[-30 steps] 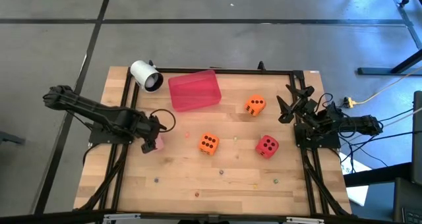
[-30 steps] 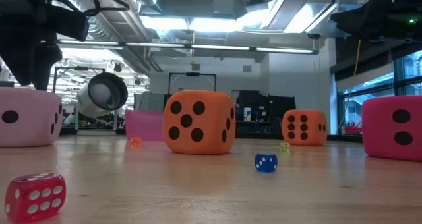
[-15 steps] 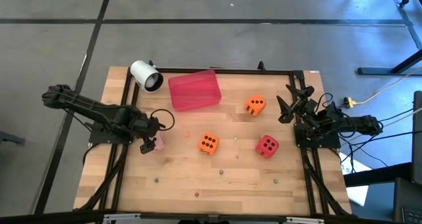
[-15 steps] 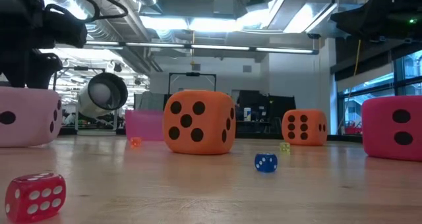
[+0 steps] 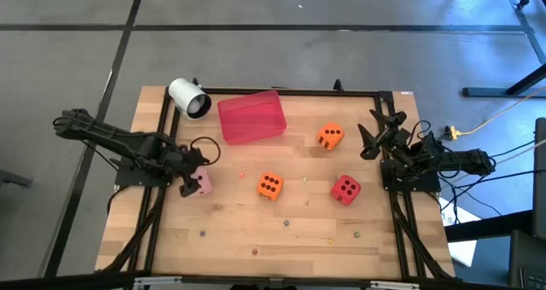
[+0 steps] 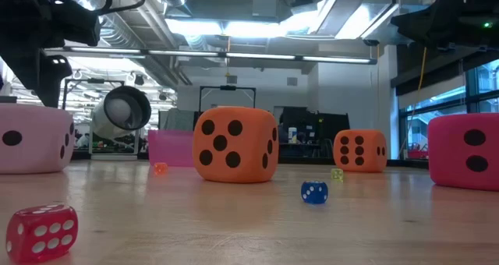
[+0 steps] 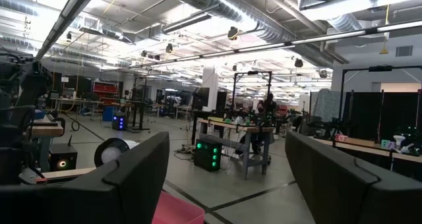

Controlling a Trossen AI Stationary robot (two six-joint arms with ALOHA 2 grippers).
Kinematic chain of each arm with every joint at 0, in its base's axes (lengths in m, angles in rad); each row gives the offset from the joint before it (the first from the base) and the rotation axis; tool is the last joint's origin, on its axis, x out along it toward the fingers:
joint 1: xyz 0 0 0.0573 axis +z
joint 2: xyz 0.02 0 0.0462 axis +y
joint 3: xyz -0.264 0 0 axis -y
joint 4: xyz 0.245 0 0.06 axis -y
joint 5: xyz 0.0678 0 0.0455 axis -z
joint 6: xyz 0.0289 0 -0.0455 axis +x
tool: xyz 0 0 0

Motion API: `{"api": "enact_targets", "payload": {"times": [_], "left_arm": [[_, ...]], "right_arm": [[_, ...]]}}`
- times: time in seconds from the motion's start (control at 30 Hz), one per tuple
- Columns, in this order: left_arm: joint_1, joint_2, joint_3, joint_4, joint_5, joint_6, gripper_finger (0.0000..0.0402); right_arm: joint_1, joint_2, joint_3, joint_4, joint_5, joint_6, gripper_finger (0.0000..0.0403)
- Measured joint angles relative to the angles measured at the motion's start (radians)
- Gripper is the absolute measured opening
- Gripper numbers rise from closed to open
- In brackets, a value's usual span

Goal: Pick & Place Dice
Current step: Put the large pink die into the red bin

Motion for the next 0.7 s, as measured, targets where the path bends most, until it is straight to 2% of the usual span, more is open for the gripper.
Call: {"api": "enact_targets", "payload": {"times": [0.57,0.7], "left_arm": [[0.0,0.003,-0.024,0.026,-0.011,-0.031,0.0361],[0.0,0.004,-0.025,0.022,-0.049,-0.05,0.0361]], "right_arm": [[0.0,0.0,0.0,0.0,0.0,0.0,0.0304],[0.0,0.0,0.0,0.0,0.0,0.0,0.0304]]}}
